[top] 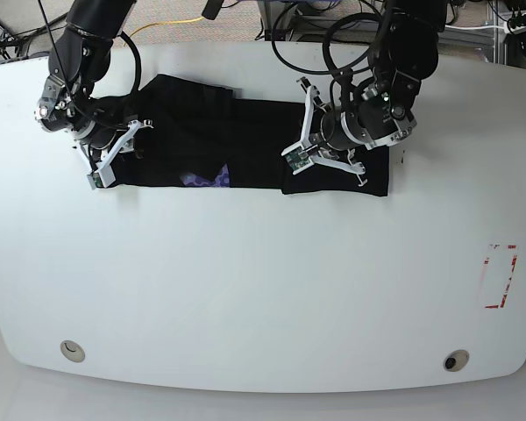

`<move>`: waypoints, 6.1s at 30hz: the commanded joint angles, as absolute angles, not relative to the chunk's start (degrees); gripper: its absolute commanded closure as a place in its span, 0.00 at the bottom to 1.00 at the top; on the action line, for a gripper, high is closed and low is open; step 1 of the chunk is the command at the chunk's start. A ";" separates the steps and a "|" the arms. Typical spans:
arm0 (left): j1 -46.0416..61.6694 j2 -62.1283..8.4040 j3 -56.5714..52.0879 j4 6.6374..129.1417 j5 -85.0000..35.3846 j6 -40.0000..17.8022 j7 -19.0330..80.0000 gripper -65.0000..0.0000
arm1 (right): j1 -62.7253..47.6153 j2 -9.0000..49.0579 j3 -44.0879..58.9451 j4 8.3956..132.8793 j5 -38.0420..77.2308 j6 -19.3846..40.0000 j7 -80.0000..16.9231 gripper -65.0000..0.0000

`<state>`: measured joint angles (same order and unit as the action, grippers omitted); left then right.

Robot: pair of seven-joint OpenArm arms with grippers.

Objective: Fold the T-shirt properly
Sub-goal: 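Release and regrasp the strip's folded end with the left gripper, then fold the strip ends toward each other with both grippers, then lift the folded shirt with the left gripper and carry it to the table corner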

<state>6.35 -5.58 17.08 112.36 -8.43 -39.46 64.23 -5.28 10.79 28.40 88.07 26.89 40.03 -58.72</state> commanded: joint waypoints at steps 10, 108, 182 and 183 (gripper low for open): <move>8.92 -8.92 17.36 113.89 -9.01 -40.00 63.43 1.00 | -4.53 11.30 28.53 89.01 26.77 40.00 -58.51 0.70; 4.53 -11.47 -10.15 88.04 -30.99 -40.00 61.76 0.93 | -4.18 16.22 38.29 79.52 57.89 40.00 -70.02 0.70; -2.33 1.89 -1.36 92.44 -31.16 -40.00 56.04 0.62 | -4.26 12.70 17.36 113.63 49.27 34.68 -74.95 0.16; -1.54 -0.31 -1.71 94.11 -33.45 -40.00 56.04 0.62 | -5.23 12.79 17.19 113.63 49.36 34.68 -73.89 0.16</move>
<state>-0.91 1.69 -1.52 90.59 -29.10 -39.53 57.54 -4.86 12.38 17.43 112.73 47.79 34.50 -76.09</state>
